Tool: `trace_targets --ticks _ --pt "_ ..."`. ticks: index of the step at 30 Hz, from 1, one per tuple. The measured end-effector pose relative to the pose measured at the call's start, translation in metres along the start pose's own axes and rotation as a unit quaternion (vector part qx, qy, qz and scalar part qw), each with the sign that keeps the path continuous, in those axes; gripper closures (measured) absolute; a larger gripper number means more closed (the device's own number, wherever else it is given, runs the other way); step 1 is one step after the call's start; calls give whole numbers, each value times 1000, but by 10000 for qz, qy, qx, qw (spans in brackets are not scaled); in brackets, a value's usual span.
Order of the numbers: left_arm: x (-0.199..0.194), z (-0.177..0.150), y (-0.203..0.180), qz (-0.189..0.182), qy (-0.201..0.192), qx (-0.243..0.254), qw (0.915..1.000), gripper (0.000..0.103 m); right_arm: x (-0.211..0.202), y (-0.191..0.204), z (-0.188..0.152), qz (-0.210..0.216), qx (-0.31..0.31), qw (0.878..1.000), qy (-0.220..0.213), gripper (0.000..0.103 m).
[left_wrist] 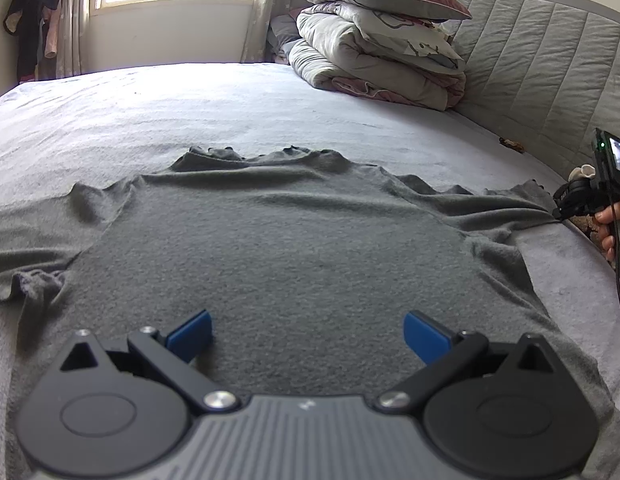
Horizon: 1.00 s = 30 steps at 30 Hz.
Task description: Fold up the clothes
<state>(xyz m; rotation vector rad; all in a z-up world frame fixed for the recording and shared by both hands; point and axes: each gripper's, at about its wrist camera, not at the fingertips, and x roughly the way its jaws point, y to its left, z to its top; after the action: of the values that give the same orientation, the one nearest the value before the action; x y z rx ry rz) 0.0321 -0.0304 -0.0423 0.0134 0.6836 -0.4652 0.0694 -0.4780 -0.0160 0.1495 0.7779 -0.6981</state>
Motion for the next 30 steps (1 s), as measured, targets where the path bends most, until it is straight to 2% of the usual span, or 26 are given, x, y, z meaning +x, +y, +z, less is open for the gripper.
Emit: trace_targets --ticks 5,7,16,21,26,30 --pt "0 0 -1 31 -15 63 10000 0 -12 -12 -4 182 95 9997 -116 84" --pt "-1 1 -1 30 -28 62 10000 0 -19 -14 -6 217 86 9995 -197 73" --pt "-10 11 7 -48 -76 -98 9999 0 -40 -15 -1 482 273 9978 -367 69" --pt "-4 39 12 -89 -157 24 9998 0 -39 -14 8 713 436 9951 -524 68" --pt "35 77 -1 -303 -189 68 9993 1 -24 -12 19 1144 340 9900 -757 65" --pt "77 103 -33 -604 -237 526 9965 2 -2 -12 22 2017 35 9761 -805 65"
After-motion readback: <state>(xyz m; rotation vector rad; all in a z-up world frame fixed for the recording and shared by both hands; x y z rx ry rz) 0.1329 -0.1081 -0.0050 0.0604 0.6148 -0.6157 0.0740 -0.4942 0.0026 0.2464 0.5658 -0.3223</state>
